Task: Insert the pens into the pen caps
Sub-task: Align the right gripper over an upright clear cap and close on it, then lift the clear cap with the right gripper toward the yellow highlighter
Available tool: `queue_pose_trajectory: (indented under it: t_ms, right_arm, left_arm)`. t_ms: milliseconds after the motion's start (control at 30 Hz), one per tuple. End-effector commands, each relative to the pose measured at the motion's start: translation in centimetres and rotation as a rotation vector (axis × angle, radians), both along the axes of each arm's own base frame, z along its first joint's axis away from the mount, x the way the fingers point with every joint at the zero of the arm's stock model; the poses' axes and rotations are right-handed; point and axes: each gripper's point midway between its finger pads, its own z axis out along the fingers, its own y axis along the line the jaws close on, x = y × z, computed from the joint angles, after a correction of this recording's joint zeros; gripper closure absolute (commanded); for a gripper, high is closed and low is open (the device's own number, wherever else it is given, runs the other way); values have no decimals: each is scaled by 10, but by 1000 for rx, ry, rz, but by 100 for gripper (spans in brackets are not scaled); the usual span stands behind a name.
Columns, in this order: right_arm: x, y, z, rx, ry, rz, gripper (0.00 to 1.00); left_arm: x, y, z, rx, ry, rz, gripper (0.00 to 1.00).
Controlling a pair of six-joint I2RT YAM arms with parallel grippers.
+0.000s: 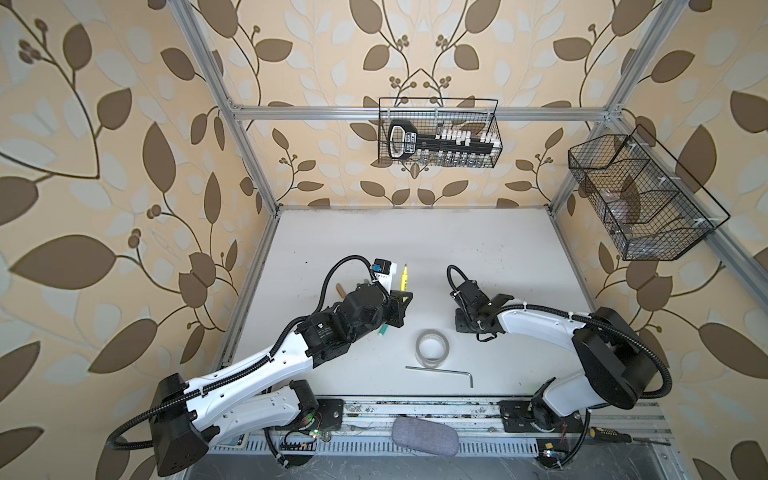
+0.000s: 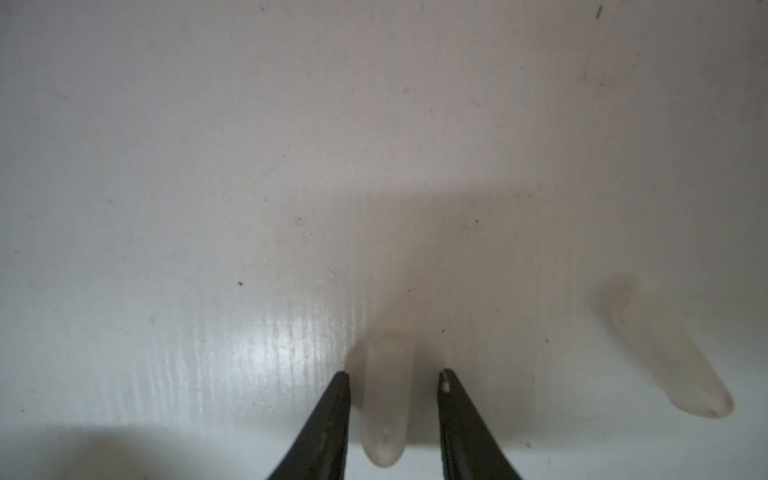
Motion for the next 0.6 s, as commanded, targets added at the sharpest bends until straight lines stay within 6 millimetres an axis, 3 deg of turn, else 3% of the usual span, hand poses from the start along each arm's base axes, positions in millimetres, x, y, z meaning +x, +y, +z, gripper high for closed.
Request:
queue_pose_trajectory:
  t_ms: [0,267,567]
  right_arm:
    - [-11,1,-12,-2,60,15,70]
    - [-10,2,-7,19,44,5,80]
    - [0,-1,33,75,-61,-35,84]
  left_arm:
    - [-1,1,12,-28,-35,-6,100]
    - [-1,1,13,-29,-36,-10,100]
    - [-4,-9,11,-49,-18,-49,100]
